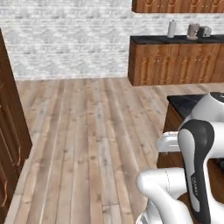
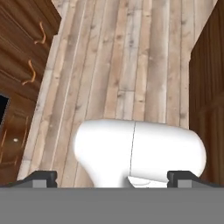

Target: Place the eggplant and lemon wedge inside the fridge drawer. Close the drawer after placing the vegetables.

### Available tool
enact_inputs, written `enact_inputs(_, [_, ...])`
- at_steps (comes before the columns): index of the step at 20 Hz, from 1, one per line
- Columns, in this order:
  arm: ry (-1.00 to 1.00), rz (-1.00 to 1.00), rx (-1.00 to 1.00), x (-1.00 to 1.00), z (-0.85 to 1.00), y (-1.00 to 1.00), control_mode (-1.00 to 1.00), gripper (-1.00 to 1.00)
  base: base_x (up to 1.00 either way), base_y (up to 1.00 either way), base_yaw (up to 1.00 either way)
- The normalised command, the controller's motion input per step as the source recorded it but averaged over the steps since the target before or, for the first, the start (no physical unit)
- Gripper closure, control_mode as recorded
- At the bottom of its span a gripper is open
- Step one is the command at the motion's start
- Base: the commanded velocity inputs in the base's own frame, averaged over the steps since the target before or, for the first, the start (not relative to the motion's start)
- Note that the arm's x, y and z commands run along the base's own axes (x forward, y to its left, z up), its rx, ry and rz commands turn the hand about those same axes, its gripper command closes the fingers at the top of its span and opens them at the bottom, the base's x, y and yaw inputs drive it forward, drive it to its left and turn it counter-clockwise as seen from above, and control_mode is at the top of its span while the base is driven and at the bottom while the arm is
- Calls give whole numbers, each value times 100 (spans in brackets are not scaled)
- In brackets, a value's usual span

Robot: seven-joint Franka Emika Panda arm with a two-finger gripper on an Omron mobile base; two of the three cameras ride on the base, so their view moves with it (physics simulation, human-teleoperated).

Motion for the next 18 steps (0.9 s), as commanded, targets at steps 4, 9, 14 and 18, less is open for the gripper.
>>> enact_inputs(4, [0, 0, 0, 0, 0, 0, 100, -100, 87, 17, -27])
enact_inputs(9, [0, 0, 0, 0, 0, 0, 100, -100, 64, 41, -41])
enact_inputs(14, [0, 0, 0, 0, 0, 0, 100, -100, 41, 96, -54])
enact_inputs(18, [0, 0, 0, 0, 0, 0, 100, -100, 44, 92, -54])
